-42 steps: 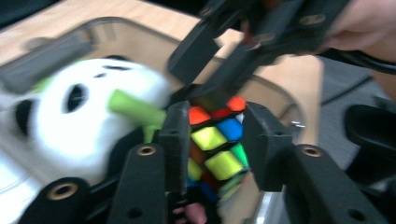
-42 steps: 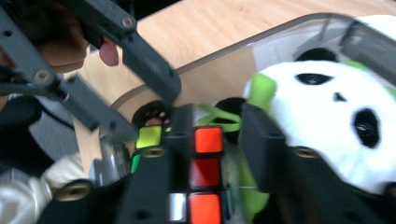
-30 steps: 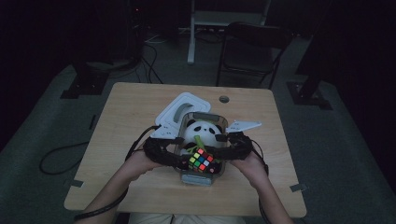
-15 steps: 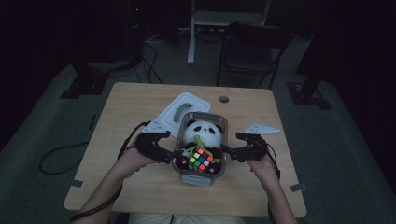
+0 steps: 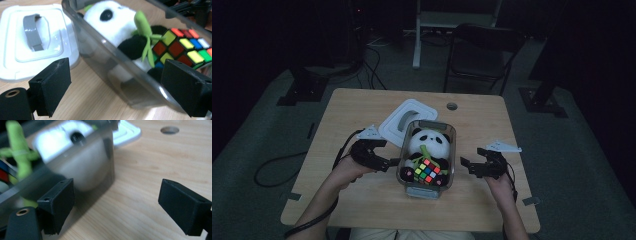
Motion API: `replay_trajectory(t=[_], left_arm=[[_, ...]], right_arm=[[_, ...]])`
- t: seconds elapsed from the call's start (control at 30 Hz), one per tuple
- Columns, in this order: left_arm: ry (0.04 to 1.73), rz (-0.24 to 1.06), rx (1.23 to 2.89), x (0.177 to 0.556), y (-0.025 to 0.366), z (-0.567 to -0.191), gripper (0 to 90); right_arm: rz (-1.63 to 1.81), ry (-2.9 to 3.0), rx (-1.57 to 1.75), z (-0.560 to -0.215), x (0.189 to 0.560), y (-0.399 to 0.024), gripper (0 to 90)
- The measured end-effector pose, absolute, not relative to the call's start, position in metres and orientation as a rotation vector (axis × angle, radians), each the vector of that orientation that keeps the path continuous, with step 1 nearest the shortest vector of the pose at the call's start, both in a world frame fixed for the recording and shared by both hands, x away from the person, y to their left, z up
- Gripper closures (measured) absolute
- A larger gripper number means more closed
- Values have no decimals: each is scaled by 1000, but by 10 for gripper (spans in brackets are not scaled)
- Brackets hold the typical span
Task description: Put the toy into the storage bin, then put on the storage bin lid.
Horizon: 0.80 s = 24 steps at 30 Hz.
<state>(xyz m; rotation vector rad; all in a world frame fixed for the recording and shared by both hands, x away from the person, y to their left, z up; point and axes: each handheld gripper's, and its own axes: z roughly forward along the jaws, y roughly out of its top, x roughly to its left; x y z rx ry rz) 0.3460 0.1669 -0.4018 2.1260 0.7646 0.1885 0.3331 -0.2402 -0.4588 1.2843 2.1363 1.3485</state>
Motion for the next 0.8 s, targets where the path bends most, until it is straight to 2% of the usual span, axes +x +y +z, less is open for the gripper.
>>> replay_trajectory(t=[0.4,0.8], left_arm=[[829,178,2129,359,178,-423,99],[878,170,2106,372,188,-433,99]], right_arm=[[1296,2235,1311,-504,325,-232,137],[1328,2246,1290,-513,316,-222,137]])
